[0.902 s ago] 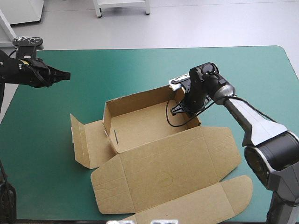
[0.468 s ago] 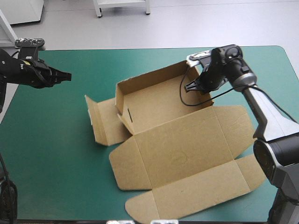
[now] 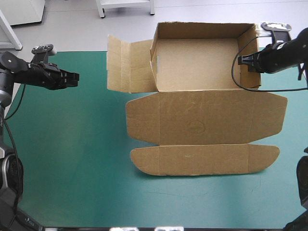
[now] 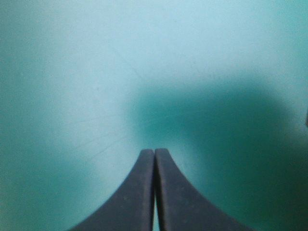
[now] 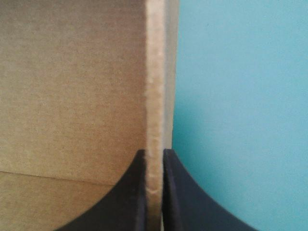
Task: Fold the box
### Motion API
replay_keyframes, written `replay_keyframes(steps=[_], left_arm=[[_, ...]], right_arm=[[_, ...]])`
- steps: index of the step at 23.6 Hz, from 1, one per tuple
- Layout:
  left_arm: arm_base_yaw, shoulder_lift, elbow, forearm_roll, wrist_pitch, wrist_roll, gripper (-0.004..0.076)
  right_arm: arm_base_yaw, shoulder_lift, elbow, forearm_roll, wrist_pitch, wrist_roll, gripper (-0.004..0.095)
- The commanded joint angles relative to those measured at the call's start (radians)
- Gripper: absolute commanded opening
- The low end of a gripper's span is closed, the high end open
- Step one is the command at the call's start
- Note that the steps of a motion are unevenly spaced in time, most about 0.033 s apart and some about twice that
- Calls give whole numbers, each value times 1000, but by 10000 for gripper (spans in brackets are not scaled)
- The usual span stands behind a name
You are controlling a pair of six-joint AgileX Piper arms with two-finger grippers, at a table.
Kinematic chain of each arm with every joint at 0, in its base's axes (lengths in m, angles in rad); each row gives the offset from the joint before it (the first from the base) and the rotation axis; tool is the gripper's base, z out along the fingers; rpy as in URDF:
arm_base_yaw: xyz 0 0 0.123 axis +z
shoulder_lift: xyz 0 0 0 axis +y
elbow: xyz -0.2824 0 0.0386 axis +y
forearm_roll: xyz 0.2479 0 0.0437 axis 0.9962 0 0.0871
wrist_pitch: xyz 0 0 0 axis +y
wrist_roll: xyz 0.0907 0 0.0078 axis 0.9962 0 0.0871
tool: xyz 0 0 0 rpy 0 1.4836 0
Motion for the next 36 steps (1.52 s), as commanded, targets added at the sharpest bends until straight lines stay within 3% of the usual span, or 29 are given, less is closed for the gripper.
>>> replay_keyframes(steps=[1, 5, 10, 14, 17, 21, 36], left_arm=[[6, -5, 23, -193, -51, 97, -8], [6, 20, 92, -327, -60, 192, -8], [6, 23, 193, -583, -27, 390, -8], [6, 23, 253, -685, 13, 459, -8], [6, 23, 264, -741, 78, 483, -8], [6, 12, 264, -793, 90, 490, -8], [-66, -87, 264, -797, 123, 456, -8]], right_arm=[[-31, -101, -37, 126, 2, -27, -2], [-31, -139, -37, 189, 2, -40, -2], [-29, -157, -37, 378, 2, -83, -1], [6, -155, -37, 410, 2, -100, -1], [92, -140, -35, 392, 2, -104, -1], [169, -103, -35, 284, 0, -89, -1], [179, -34, -15, 246, -19, -84, -1]])
